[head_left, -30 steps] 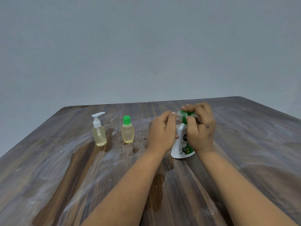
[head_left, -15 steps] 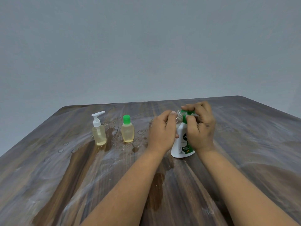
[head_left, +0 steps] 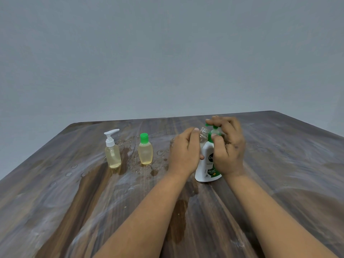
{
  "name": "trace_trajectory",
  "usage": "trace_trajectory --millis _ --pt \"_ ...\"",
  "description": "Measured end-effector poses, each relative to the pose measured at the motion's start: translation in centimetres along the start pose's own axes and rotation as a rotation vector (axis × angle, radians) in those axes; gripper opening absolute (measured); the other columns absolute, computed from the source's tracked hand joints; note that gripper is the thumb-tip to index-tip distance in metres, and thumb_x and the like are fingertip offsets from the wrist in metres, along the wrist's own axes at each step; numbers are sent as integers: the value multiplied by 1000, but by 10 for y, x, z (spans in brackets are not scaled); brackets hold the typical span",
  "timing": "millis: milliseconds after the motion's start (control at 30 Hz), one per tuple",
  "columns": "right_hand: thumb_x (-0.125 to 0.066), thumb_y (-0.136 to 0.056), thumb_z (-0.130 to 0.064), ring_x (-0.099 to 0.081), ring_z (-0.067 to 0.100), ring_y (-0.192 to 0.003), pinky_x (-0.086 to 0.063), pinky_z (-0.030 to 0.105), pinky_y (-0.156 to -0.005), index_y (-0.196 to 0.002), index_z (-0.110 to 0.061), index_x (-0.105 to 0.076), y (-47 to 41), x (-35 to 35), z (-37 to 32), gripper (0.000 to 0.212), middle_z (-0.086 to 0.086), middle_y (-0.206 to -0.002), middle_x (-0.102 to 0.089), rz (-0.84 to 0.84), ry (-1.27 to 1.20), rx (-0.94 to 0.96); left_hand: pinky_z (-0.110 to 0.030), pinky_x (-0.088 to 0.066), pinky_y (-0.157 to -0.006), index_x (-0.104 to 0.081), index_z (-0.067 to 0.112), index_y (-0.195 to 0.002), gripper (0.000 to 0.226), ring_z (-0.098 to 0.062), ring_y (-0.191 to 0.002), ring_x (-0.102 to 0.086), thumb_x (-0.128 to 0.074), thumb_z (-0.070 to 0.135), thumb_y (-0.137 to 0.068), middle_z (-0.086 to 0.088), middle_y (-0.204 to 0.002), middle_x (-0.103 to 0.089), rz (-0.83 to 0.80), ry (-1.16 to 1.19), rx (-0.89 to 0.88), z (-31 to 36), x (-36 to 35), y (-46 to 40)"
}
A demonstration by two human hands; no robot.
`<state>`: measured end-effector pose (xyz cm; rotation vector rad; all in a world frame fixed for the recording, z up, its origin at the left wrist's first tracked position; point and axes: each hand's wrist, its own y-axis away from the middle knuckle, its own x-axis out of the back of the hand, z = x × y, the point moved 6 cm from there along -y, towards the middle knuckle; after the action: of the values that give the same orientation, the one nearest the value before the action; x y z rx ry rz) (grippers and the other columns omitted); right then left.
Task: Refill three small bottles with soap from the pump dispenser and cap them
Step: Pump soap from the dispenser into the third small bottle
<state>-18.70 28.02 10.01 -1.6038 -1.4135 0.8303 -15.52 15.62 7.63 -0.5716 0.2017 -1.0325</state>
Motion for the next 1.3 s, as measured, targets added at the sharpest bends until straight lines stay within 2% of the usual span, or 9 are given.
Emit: trace_trajectory --millis 67,167,333,400,500,700,833,1033,1300 --pt "-45 -77 -9 -55 -4 -94 -44 12 -79 -96 -6 -72 0 1 1 33 -3 -101 -56 7 -7 -10 -36 -47 -48 -57 16 -73 36 -14 -44 -59 -36 36 -95 -11 -65 -60 -2 -3 -8 0 -1 0" --pt "-42 -76 -16 -58 4 -90 -45 13 -76 -91 -5 -72 0 0 3 36 2 -97 -58 2 -12 -22 -41 -49 -49 -57 19 -72 35 -13 -44 -59 -36 37 -94 -9 -65 -59 -1 3 -2 -1 -1 0" --pt "-43 -76 -12 -55 -4 -90 -43 12 -75 -88 -3 -72 -1 1 5 32 3 -95 -58 3 -23 -55 -42 -50 -52 -56 21 -72 35 -14 -44 -59 -36 37 -95 -9 -65 -60 1 -1 6 -1 -1 0" --pt "-44 -75 -9 -54 -4 -92 -43 13 -77 -93 -4 -71 -1 0 3 32 3 -98 -58 -2 -18 -34 -48 -52 -54 -57 16 -73 36 -16 -45 -59 -36 37 -94 -11 -65 -59 2 2 7 0 -1 0" --pt "-43 -75 -15 -53 -4 -93 -43 13 -78 -97 -5 -70 -1 1 1 36 5 -99 -59 -5 -29 -12 -56 -53 -57 -57 15 -74 37 -16 -45 -59 -36 37 -94 -13 -66 -59 -2 1 13 -1 0 0" --pt "-42 -75 -16 -55 -4 -88 -43 11 -74 -89 -4 -71 -1 0 5 35 6 -95 -60 1 -19 -43 -53 -53 -55 -56 21 -72 35 -14 -44 -59 -36 36 -96 -10 -63 -59 12 -29 3 0 0 0" --pt "-45 -74 -7 -54 -5 -85 -42 9 -72 -85 -5 -71 -2 0 8 29 4 -92 -58 11 -30 -76 -50 -52 -55 -58 19 -74 35 -14 -45 -60 -36 36 -96 -10 -63 -60 7 -27 10 0 0 1" --pt "-45 -75 -11 -53 -4 -94 -42 12 -79 -97 -6 -69 -2 1 4 33 5 -99 -59 -2 -16 -23 -50 -50 -54 -58 14 -75 36 -16 -44 -59 -36 37 -93 -11 -66 -61 7 -1 22 0 0 0" --pt "-42 -74 -14 -55 -6 -86 -41 8 -72 -85 -4 -71 -1 0 9 32 2 -91 -58 5 -12 -59 -54 -52 -56 -58 11 -78 39 -18 -46 -60 -35 38 -94 -18 -68 -62 4 -8 20 -1 -1 0"
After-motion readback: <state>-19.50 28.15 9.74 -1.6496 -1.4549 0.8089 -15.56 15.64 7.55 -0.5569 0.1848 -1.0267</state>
